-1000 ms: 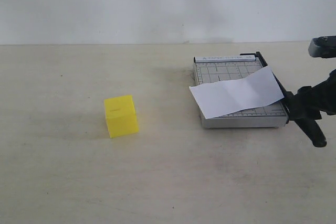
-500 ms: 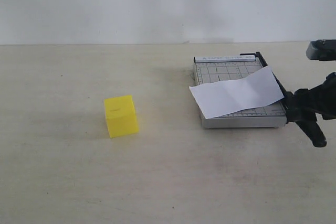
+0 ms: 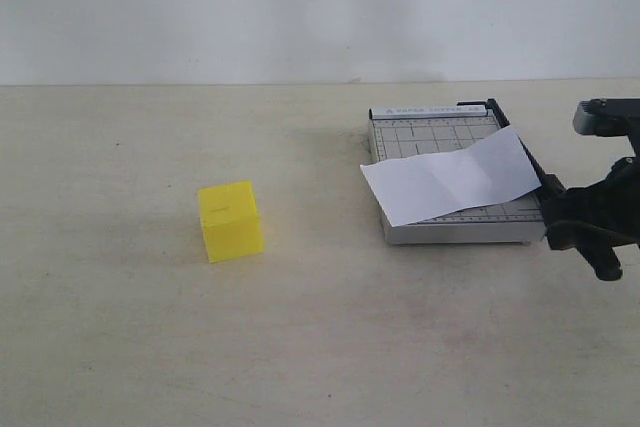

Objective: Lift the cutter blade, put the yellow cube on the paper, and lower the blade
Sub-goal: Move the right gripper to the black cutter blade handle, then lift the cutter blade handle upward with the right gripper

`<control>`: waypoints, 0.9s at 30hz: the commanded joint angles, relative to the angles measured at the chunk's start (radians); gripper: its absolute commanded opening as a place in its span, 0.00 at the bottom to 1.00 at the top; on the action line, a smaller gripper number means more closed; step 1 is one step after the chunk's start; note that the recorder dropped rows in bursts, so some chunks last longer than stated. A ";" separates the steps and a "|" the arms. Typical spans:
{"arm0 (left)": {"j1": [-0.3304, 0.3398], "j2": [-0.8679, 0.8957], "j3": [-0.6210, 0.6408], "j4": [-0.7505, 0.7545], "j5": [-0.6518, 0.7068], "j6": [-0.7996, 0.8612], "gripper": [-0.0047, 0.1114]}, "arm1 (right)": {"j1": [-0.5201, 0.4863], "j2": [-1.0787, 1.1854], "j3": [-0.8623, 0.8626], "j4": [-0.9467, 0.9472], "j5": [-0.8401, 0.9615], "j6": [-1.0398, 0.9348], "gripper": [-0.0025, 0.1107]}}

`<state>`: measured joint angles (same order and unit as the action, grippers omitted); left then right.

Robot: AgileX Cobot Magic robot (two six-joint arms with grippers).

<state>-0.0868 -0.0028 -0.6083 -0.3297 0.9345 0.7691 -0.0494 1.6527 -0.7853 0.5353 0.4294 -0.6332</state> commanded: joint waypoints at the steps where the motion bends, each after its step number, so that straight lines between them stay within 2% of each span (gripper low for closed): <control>1: -0.004 0.003 0.004 0.005 -0.003 -0.012 0.54 | 0.000 0.000 -0.005 0.004 0.001 -0.005 0.41; 4: -0.004 0.003 0.004 0.005 -0.003 -0.012 0.54 | 0.000 0.000 -0.005 0.004 0.009 0.002 0.24; 7: -0.004 0.003 0.004 0.005 -0.003 -0.012 0.54 | 0.000 0.000 -0.005 0.006 0.031 0.019 0.03; 27: -0.004 0.003 0.004 0.005 -0.003 -0.043 0.54 | 0.000 -0.162 -0.046 0.006 0.053 0.023 0.02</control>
<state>-0.0868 -0.0028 -0.6083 -0.3297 0.9345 0.7425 -0.0494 1.5451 -0.7948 0.5499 0.4574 -0.5832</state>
